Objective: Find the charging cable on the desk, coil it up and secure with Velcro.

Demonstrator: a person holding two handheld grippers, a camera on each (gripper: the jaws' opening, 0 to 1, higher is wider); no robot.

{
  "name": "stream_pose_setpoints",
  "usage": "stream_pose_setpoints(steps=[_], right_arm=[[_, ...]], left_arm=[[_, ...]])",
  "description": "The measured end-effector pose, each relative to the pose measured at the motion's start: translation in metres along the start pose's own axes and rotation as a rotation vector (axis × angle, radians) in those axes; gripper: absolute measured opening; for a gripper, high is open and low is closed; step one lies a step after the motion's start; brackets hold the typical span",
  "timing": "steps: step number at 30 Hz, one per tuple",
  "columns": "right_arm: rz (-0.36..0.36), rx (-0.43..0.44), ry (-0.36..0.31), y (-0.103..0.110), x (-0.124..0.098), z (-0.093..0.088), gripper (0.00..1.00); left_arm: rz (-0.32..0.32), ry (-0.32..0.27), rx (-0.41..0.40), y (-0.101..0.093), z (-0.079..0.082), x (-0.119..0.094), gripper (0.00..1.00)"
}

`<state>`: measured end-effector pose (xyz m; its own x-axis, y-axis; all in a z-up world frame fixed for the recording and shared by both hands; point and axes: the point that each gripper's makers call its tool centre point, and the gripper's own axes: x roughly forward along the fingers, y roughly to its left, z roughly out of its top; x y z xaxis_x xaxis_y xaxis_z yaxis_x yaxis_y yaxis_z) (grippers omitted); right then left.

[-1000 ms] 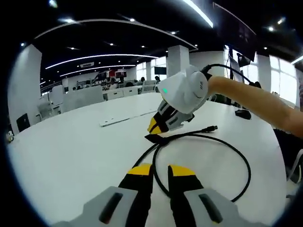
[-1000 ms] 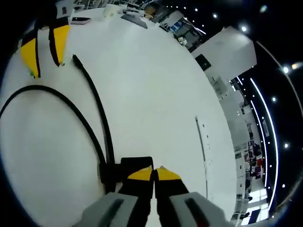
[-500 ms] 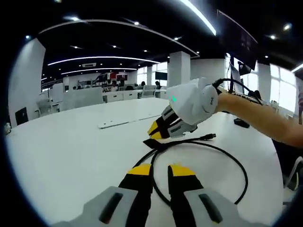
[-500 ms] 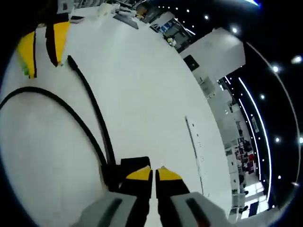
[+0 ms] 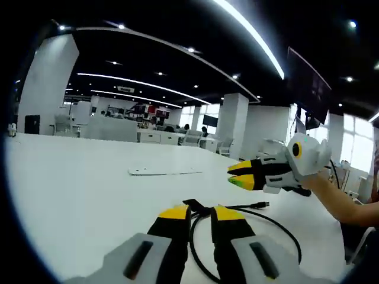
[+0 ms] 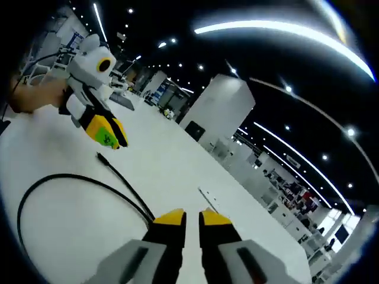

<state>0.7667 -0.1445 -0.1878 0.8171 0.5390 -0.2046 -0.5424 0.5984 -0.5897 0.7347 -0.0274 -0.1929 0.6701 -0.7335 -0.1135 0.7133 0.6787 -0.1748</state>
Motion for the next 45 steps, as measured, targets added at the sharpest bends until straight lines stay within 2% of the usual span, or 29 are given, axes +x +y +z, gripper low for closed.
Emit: stream_pose_setpoints(steps=[1,2,3,4,6,8,10,12,14,17,18,19,21,25,26,27,28,30,32,33,34,36,38,41,44,45], right_arm=[[-0.014,0.030,-0.052,-0.001,-0.006,0.007,0.14],[-0.049,0.049,-0.134,-0.005,-0.018,0.017,0.14],[-0.070,0.062,-0.178,-0.007,-0.023,0.023,0.14],[-0.114,0.072,-0.255,-0.011,-0.033,0.034,0.14],[-0.145,0.057,-0.390,-0.012,-0.049,0.054,0.14],[-0.198,0.054,-0.435,-0.015,-0.065,0.069,0.14],[-0.186,0.095,-0.493,-0.011,-0.075,0.083,0.14],[-0.181,0.104,-0.513,-0.005,-0.080,0.088,0.16],[-0.190,0.100,-0.511,-0.002,-0.080,0.091,0.18],[-0.217,0.162,-0.528,-0.007,-0.085,0.097,0.22],[-0.293,0.193,-0.558,-0.019,-0.095,0.101,0.24],[-0.360,0.177,-0.601,-0.030,-0.106,0.106,0.26],[-0.440,0.158,-0.706,-0.040,-0.130,0.119,0.33],[-0.511,0.227,-0.927,-0.058,-0.178,0.149,0.54],[-0.527,0.223,-0.985,-0.063,-0.191,0.161,0.59],[-0.543,0.205,-1.011,-0.067,-0.200,0.171,0.65],[-0.543,0.194,-1.015,-0.068,-0.203,0.178,0.67],[-0.557,0.150,-1.072,-0.070,-0.215,0.198,0.73],[-0.574,0.101,-1.103,-0.074,-0.222,0.215,0.86],[-0.582,0.077,-1.119,-0.075,-0.226,0.224,0.95],[-0.578,0.083,-1.117,-0.077,-0.227,0.231,0.93],[-0.572,0.073,-1.141,-0.079,-0.233,0.248,0.95],[-0.568,0.088,-1.144,-0.083,-0.241,0.260,0.95],[-0.622,0.104,-1.146,-0.099,-0.255,0.258,0.95],[-0.642,0.083,-1.169,-0.110,-0.267,0.253,0.95],[-0.659,0.048,-1.122,-0.117,-0.269,0.246,0.95]], left_arm=[[0.008,-0.017,-0.006,0.002,0.003,0.000,0.15],[0.007,-0.034,-0.030,0.003,0.006,0.000,0.14],[0.006,-0.040,-0.038,0.003,0.007,0.000,0.14],[0.003,-0.070,-0.080,0.002,0.013,0.000,0.13],[-0.028,-0.117,-0.123,-0.003,0.023,-0.002,0.13],[-0.069,-0.178,-0.142,-0.013,0.036,-0.008,0.13],[-0.097,-0.225,-0.155,-0.019,0.046,-0.014,0.12],[-0.127,-0.264,-0.158,-0.025,0.053,-0.020,0.10],[-0.131,-0.289,-0.138,-0.026,0.059,-0.025,0.09],[-0.121,-0.295,-0.105,-0.025,0.060,-0.027,0.08],[-0.113,-0.296,-0.097,-0.023,0.061,-0.027,0.08],[-0.113,-0.296,-0.093,-0.022,0.061,-0.027,0.07],[-0.114,-0.299,-0.091,-0.022,0.062,-0.027,0.05],[-0.149,-0.339,-0.098,-0.028,0.073,-0.030,0.05],[-0.156,-0.350,-0.099,-0.029,0.078,-0.029,0.05],[-0.155,-0.365,-0.096,-0.030,0.086,-0.028,0.05],[-0.160,-0.376,-0.081,-0.035,0.096,-0.026,0.05],[-0.188,-0.407,-0.040,-0.049,0.116,-0.027,0.06],[-0.218,-0.454,0.018,-0.066,0.138,-0.030,0.07],[-0.232,-0.477,0.047,-0.074,0.150,-0.031,0.07],[-0.250,-0.497,0.078,-0.085,0.163,-0.034,0.07],[-0.299,-0.549,0.127,-0.110,0.191,-0.041,0.11],[-0.326,-0.571,0.166,-0.127,0.207,-0.047,0.18],[-0.328,-0.564,0.247,-0.141,0.213,-0.051,0.34],[-0.326,-0.487,0.312,-0.150,0.205,-0.040,0.51],[-0.327,-0.475,0.318,-0.152,0.202,-0.038,0.56]])
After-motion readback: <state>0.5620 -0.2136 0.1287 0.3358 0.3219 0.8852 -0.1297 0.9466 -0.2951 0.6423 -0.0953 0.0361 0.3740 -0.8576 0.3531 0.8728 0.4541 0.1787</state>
